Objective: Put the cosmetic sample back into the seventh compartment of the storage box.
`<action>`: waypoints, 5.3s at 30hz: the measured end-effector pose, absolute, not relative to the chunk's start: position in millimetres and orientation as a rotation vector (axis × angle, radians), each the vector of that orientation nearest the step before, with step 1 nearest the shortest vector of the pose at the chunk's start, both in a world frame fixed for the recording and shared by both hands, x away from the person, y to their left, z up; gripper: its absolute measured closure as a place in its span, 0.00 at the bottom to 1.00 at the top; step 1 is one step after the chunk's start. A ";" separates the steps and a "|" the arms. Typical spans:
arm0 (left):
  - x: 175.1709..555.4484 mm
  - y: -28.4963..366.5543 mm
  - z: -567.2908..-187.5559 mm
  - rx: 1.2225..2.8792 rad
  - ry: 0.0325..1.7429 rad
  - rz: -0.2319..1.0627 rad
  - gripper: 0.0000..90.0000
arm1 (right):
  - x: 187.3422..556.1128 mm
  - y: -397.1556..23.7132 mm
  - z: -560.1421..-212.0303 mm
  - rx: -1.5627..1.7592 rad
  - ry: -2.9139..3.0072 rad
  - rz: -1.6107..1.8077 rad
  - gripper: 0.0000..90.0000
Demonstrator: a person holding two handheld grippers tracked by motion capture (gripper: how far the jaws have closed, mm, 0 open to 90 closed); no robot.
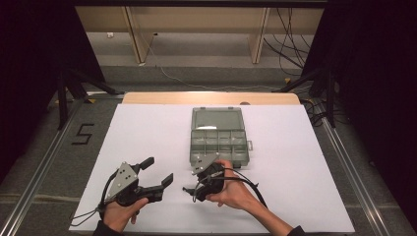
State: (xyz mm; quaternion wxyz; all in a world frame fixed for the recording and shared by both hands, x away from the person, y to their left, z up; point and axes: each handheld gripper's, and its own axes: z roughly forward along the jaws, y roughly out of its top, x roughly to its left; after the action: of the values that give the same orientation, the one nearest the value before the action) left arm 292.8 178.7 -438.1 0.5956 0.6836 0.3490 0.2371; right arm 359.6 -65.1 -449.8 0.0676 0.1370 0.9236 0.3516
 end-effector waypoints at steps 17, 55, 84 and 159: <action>292.6 181.4 -436.9 1.572 0.826 0.571 0.17 | 365.0 -48.1 -462.2 0.385 2.901 0.884 0.52; 292.0 181.2 -436.2 1.564 0.823 0.568 0.17 | 364.0 -39.2 -467.5 0.398 2.942 0.778 0.90; 291.7 181.2 -436.1 1.565 0.820 0.567 0.17 | 372.1 -68.2 -431.3 0.440 2.831 0.881 0.90; 292.2 179.4 -437.1 1.567 0.805 0.568 0.17 | 420.7 -145.4 -407.9 0.877 2.581 0.885 0.90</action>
State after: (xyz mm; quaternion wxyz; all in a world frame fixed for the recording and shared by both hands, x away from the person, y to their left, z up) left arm 292.2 179.4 -437.1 0.6014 0.6764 0.3476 0.2450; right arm 420.7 -145.4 -407.9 0.1375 0.3032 0.8920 0.3058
